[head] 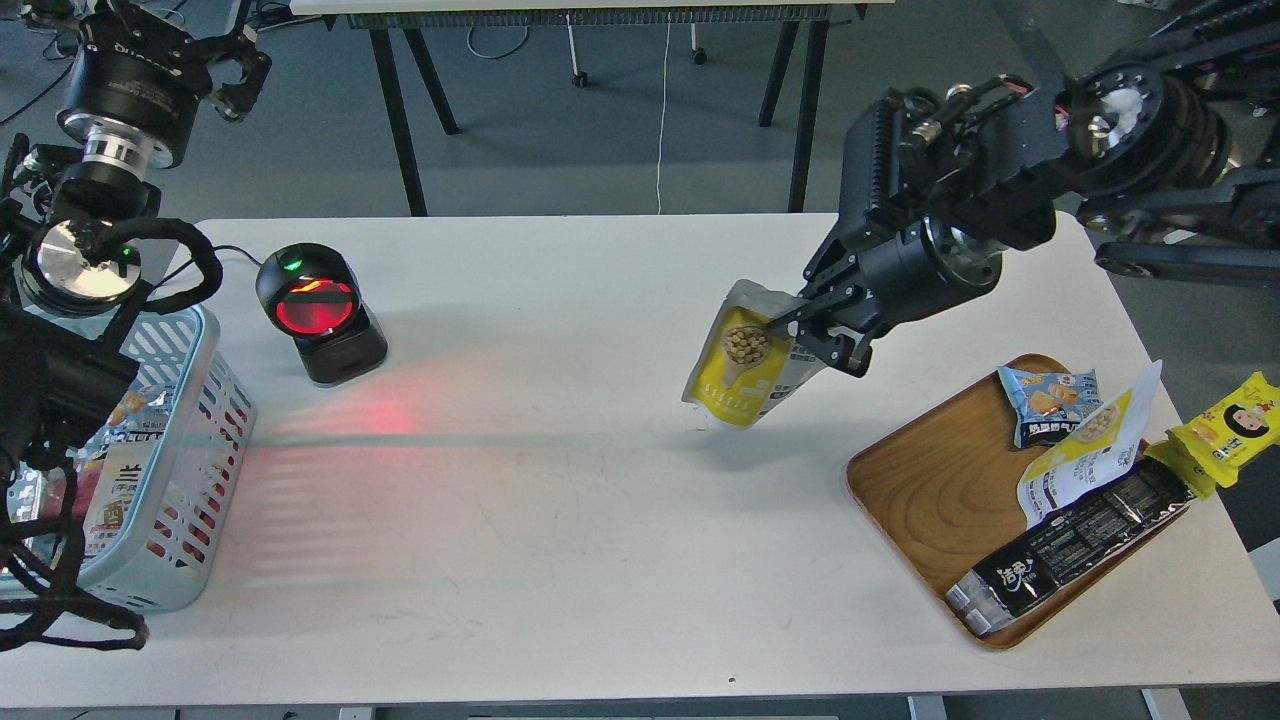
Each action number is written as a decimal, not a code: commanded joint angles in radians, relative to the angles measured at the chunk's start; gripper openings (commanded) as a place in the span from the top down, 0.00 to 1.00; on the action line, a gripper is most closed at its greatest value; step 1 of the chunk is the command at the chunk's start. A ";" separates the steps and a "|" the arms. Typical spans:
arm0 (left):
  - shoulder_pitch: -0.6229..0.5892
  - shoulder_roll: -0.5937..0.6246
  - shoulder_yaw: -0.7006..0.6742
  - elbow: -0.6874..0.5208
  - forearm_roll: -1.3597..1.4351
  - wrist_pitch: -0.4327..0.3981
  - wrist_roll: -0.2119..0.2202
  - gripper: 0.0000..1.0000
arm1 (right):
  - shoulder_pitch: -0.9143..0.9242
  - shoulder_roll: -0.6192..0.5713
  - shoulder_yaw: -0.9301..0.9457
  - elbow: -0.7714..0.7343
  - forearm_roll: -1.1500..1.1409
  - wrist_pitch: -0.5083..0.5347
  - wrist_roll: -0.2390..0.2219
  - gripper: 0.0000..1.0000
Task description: Scan snack and place in basket
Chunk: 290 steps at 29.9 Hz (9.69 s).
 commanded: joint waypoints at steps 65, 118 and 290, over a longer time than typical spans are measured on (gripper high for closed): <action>-0.063 0.046 0.001 -0.011 0.045 0.000 0.014 0.00 | -0.174 -0.119 0.363 -0.123 0.405 0.011 0.000 0.02; -0.057 0.044 0.571 -0.946 2.280 0.000 0.003 0.13 | -1.117 -0.037 1.538 -0.925 1.726 0.446 -0.082 0.00; -0.023 0.369 0.322 -0.396 0.596 0.237 -0.242 0.00 | -1.019 -0.061 1.570 -0.904 1.719 0.428 -0.084 0.01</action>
